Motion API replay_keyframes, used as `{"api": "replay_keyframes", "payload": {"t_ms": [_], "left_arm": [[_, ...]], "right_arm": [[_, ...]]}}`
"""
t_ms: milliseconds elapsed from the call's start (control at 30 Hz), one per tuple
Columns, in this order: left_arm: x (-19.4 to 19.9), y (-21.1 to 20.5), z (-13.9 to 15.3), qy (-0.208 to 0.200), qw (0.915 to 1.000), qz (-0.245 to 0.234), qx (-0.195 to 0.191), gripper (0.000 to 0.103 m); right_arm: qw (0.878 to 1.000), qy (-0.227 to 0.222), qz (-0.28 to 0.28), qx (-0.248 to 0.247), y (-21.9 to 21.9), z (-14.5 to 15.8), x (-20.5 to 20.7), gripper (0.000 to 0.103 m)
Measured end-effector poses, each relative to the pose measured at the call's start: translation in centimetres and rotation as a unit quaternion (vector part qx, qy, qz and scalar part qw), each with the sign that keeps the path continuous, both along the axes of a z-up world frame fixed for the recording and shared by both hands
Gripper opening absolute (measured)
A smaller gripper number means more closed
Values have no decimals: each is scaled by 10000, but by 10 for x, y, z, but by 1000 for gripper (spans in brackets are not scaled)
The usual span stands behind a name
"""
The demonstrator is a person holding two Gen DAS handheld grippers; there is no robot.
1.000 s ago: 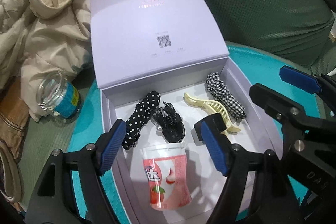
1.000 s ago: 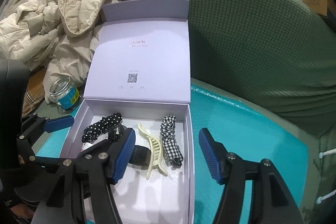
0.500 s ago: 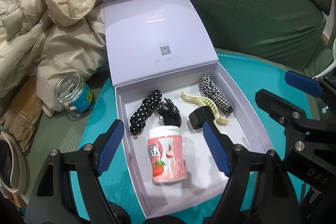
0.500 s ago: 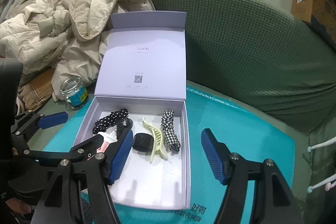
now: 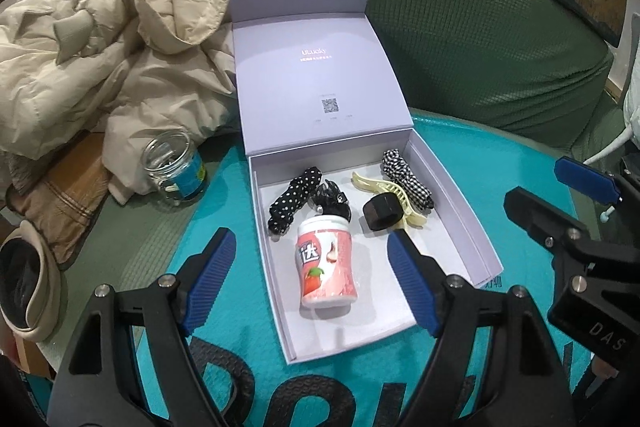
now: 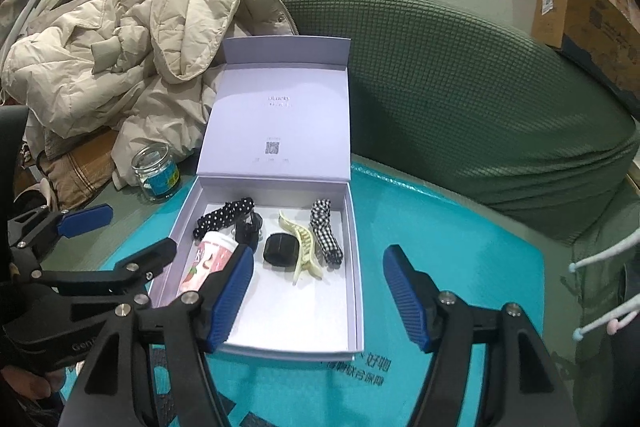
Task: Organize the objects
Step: 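Withdraw both tools up and away from the gift box, then move both tools toward the pink compact and black headband on the mat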
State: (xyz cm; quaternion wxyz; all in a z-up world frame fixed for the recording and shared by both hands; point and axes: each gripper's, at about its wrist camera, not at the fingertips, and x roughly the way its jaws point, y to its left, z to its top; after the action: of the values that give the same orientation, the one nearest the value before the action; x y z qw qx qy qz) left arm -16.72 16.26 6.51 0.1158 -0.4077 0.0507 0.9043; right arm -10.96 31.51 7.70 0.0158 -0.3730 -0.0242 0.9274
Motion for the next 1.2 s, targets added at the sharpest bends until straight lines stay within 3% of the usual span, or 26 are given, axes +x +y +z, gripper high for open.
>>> {"api": "replay_keyframes", "payload": {"t_ms": [600, 1200], "left_arm": [[61, -22, 3, 90, 9998, 174, 21, 77], [114, -50, -14, 72, 9987, 453, -223, 78]], "right_arm": [[9999, -92, 85, -34, -16, -7, 55, 68], [9983, -360, 450, -59, -47, -29, 90, 69]]}}
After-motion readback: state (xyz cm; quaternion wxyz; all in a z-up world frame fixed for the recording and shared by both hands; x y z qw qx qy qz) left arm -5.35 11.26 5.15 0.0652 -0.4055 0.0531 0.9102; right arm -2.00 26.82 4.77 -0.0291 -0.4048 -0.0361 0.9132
